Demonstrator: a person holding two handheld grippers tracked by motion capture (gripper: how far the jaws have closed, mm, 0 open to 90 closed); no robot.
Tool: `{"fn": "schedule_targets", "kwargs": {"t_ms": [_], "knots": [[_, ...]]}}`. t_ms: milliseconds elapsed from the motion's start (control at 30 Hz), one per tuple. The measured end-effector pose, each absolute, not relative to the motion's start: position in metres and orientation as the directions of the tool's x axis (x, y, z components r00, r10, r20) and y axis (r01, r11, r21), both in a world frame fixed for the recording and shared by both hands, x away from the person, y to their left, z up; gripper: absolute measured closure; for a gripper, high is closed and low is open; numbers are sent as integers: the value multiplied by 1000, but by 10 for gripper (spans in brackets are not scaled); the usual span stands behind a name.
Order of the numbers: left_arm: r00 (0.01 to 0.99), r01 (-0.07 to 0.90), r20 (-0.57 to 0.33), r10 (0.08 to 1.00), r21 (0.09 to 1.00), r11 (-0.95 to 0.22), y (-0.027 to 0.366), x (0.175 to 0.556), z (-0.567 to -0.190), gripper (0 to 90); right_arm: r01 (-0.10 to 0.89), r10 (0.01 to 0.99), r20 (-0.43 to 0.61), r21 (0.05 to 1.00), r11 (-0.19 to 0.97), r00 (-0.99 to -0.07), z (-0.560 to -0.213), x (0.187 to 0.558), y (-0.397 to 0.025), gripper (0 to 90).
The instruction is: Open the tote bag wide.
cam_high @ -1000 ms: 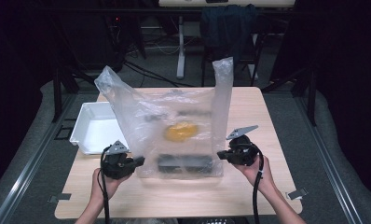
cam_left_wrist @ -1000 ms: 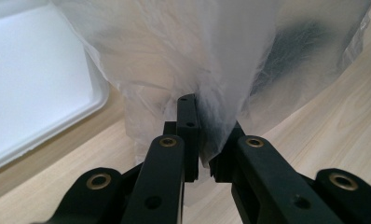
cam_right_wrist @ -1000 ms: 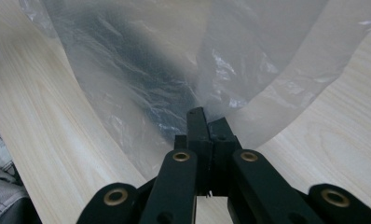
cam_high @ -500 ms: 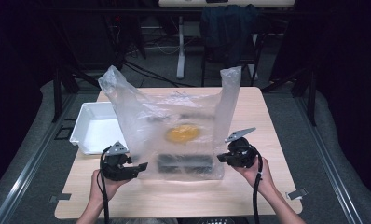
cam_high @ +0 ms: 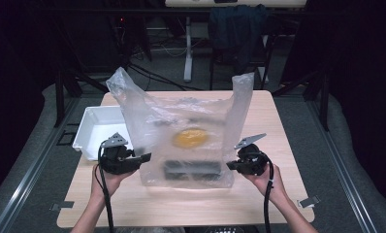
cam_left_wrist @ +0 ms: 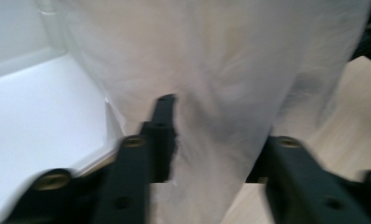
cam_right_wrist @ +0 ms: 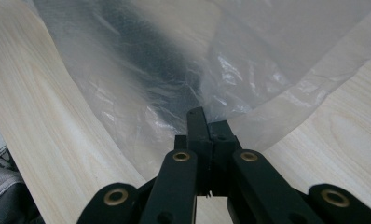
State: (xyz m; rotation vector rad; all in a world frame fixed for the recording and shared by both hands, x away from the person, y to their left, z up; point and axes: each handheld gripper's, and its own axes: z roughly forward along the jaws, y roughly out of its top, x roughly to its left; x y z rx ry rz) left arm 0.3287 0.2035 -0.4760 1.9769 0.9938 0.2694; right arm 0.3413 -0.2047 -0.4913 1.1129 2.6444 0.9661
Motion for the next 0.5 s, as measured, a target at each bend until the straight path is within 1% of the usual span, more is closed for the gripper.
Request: {"fn": "schedule_targets", "kwargs": {"t_ms": [33,67,167,233,400,500], "knots": [[663,542,-180,727,785,-301,203,329,-481,737,606,677,133,592,531,-723,-492,342,-205,900],[664,550,-185,724,777,-306,201,330,-488,804,614,680,140,586,529,-720,-494,343,-206,900],[665,552,-182,724,772,-313,199,330,-493,859,615,678,142,583,531,-721,-494,342,-207,900],[664,560,-196,722,770,-307,199,330,-494,867,614,677,142,582,533,-723,-494,342,-206,900],[661,571,-198,724,758,-314,201,329,-500,876,615,675,144,578,536,-723,-494,340,-206,900],[658,598,-215,722,732,-328,200,331,-509,876,619,671,148,565,546,-727,-496,341,-207,900]]}}
